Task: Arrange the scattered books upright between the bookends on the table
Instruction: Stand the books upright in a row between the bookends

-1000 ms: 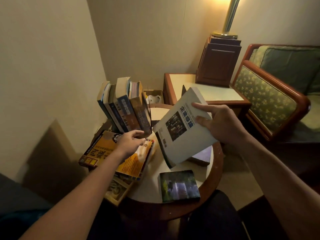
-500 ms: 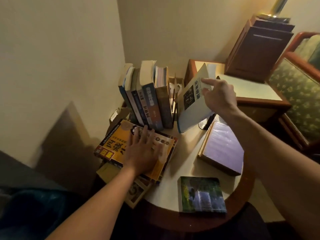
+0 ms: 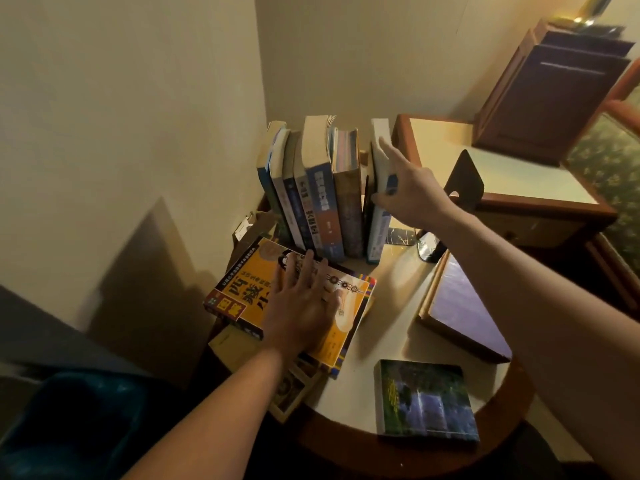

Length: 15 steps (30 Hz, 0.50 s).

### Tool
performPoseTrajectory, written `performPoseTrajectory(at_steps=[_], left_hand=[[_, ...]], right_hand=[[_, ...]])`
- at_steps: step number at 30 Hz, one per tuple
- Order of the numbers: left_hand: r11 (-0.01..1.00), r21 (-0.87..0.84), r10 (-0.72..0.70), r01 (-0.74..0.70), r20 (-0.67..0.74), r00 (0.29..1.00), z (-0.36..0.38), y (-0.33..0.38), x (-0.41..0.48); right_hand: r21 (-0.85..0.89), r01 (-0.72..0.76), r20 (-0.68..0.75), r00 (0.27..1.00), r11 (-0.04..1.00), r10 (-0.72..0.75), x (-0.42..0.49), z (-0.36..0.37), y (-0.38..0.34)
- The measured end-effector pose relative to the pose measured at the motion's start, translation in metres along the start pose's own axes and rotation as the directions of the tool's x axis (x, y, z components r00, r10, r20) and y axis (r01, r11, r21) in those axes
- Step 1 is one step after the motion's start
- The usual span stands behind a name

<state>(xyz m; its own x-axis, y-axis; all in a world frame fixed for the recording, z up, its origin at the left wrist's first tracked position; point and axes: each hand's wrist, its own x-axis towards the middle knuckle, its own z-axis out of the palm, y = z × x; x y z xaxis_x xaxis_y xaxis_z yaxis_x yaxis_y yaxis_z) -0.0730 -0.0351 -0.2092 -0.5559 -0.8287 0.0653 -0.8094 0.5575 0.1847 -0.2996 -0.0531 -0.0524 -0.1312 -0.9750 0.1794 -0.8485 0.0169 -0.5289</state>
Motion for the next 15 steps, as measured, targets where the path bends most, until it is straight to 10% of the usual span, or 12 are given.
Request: performPoseTrajectory(at_steps=[15], left_hand=[[1.0, 0.024, -0.011, 0.01, 0.027, 1.0, 0.0, -0.001, 0.001]], right_hand=[[-0.043, 0.022, -0.094, 0.995, 0.999, -0.026, 0.007, 0.018, 0.002]])
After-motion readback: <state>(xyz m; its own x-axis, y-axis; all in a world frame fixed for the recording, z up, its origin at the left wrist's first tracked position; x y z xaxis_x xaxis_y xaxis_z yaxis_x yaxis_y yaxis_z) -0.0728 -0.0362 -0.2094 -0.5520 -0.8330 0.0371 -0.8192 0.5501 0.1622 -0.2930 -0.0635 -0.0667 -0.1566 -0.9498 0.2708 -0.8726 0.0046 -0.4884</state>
